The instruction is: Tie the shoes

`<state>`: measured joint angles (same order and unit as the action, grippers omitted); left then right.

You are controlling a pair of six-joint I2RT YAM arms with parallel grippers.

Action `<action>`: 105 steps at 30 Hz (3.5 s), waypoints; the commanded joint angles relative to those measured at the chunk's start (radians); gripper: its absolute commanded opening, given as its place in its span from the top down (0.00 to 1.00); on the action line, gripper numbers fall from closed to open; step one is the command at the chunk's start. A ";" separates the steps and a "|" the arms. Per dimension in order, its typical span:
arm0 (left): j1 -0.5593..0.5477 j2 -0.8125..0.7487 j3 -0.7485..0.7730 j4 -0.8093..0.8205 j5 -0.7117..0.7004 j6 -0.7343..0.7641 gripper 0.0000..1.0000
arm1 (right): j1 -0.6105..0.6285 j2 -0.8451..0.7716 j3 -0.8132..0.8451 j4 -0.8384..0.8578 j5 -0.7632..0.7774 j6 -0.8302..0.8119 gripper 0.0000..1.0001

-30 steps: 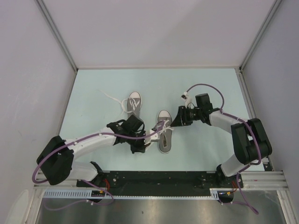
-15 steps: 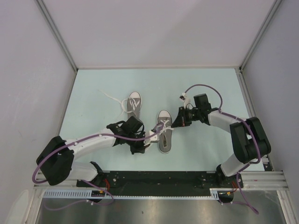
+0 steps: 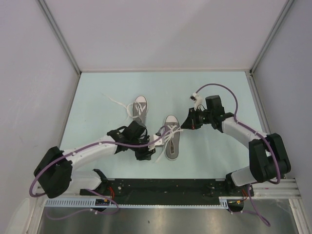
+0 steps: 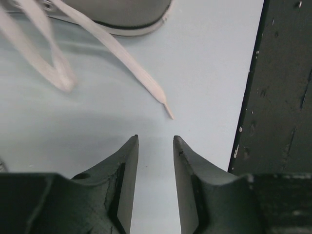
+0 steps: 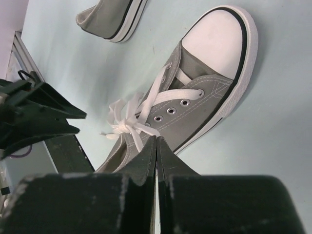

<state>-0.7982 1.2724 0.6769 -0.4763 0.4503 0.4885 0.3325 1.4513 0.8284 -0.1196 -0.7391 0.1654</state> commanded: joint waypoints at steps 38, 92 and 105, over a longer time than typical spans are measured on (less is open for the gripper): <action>0.202 0.193 0.171 0.113 0.228 0.073 1.00 | 0.056 0.012 0.018 -0.150 0.168 -0.262 1.00; 0.271 0.044 0.216 0.194 0.205 -0.060 0.51 | 0.008 -0.121 0.092 -0.089 0.127 -0.205 0.47; 0.595 -0.182 0.617 -0.063 0.073 -0.356 0.01 | -0.113 -0.430 0.241 -0.379 0.254 -0.316 0.02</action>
<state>-0.3618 1.1271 1.1664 -0.4046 0.5404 0.2588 0.2668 1.0824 1.0439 -0.3428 -0.5442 -0.1081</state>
